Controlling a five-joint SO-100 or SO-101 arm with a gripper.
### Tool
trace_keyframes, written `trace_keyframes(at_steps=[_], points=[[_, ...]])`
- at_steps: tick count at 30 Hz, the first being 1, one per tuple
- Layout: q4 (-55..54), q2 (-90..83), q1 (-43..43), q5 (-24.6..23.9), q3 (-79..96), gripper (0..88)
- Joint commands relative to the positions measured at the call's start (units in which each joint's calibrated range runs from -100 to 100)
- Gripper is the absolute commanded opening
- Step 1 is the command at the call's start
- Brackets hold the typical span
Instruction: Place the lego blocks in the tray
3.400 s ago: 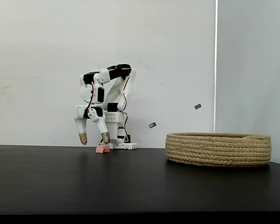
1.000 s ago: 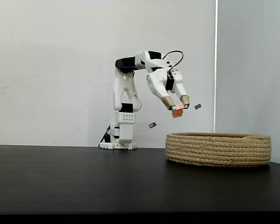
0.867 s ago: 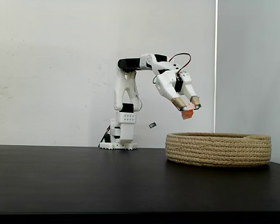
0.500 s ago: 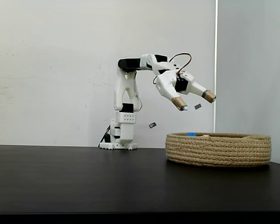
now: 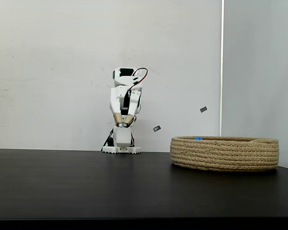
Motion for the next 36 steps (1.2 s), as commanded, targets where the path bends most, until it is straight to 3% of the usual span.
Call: trace_keyframes(at_steps=[1,12,17,24,29,36], points=[[-0.25,-13.96,2.23,2.34,12.4,0.0],[6.16,-36.05,0.5,4.88,38.02,0.0],[13.16,-42.85,-0.24,3.42,40.21,0.0],[32.99,-51.62,-1.56,3.81,40.21,0.0],[34.4,-52.99,-2.63,2.05,40.21,0.0],[34.49,-52.99,-2.8,-1.66,40.21,12.3]])
